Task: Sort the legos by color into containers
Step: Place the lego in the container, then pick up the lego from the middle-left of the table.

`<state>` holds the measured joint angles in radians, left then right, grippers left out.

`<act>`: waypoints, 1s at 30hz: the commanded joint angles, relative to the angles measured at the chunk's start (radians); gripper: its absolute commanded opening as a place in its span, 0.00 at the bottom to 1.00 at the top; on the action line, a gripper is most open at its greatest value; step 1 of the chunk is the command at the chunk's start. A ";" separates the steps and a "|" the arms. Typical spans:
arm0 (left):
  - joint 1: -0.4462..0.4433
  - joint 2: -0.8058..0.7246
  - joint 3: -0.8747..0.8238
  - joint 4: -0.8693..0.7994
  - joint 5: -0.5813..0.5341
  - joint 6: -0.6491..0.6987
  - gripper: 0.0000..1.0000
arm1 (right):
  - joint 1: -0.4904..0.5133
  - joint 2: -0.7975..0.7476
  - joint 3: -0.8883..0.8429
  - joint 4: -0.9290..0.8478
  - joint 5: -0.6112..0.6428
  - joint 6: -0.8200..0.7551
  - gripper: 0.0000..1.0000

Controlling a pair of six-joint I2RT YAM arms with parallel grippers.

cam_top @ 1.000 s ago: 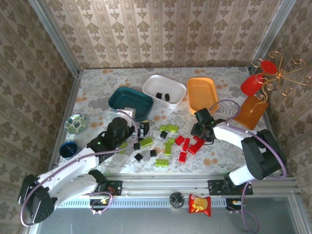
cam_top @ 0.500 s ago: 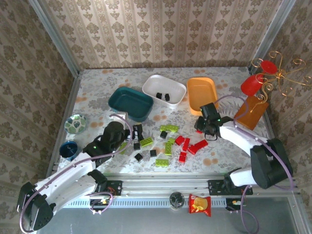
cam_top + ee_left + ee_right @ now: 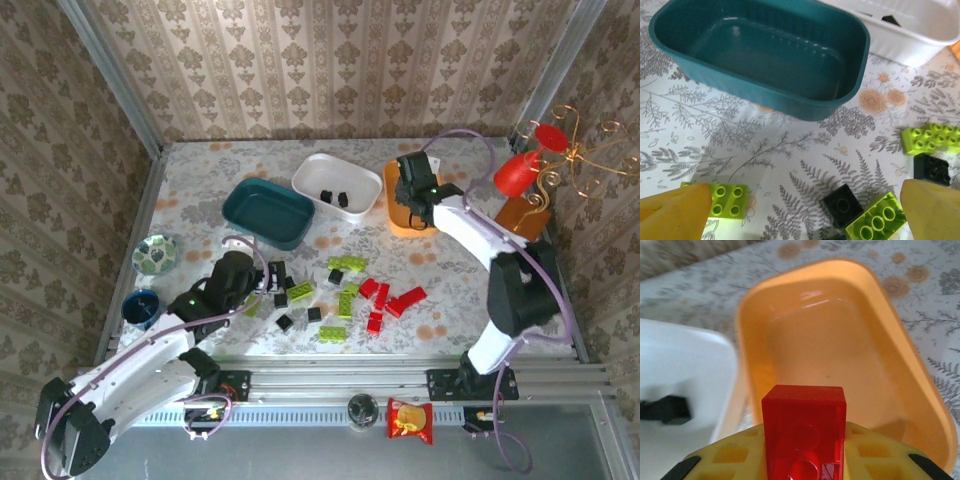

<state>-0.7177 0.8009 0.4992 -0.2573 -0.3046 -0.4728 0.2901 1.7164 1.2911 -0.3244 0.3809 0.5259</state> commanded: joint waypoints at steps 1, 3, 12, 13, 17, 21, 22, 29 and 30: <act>0.013 -0.008 0.048 -0.095 -0.025 -0.030 0.98 | -0.041 0.109 0.075 -0.059 0.086 -0.022 0.25; 0.020 -0.004 0.054 -0.123 -0.028 -0.042 0.98 | -0.050 0.171 0.114 -0.080 0.076 -0.018 0.26; 0.088 0.013 0.058 -0.174 0.031 -0.077 0.98 | -0.051 0.216 0.140 -0.105 0.021 0.009 0.61; 0.099 0.016 0.058 -0.176 0.042 -0.080 0.98 | -0.050 0.204 0.139 -0.105 0.014 0.010 0.64; 0.178 0.047 0.056 -0.198 0.112 -0.128 0.96 | -0.045 0.130 0.110 -0.098 -0.017 0.009 0.66; 0.298 0.095 0.020 -0.169 0.217 -0.191 0.90 | -0.020 0.038 0.033 -0.066 -0.050 0.012 0.66; 0.328 0.112 0.007 -0.132 0.261 -0.199 0.90 | -0.011 0.020 0.012 -0.055 -0.051 0.008 0.66; 0.371 0.276 0.042 -0.062 0.291 -0.237 0.94 | 0.011 -0.075 -0.069 -0.039 -0.079 0.003 0.66; 0.371 0.302 0.045 -0.063 0.279 -0.235 0.94 | 0.011 -0.092 -0.079 -0.036 -0.079 0.003 0.66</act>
<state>-0.3519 1.0664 0.5179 -0.3401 -0.0452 -0.6739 0.3050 1.6699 1.2423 -0.3664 0.3187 0.5262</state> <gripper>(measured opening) 0.937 0.664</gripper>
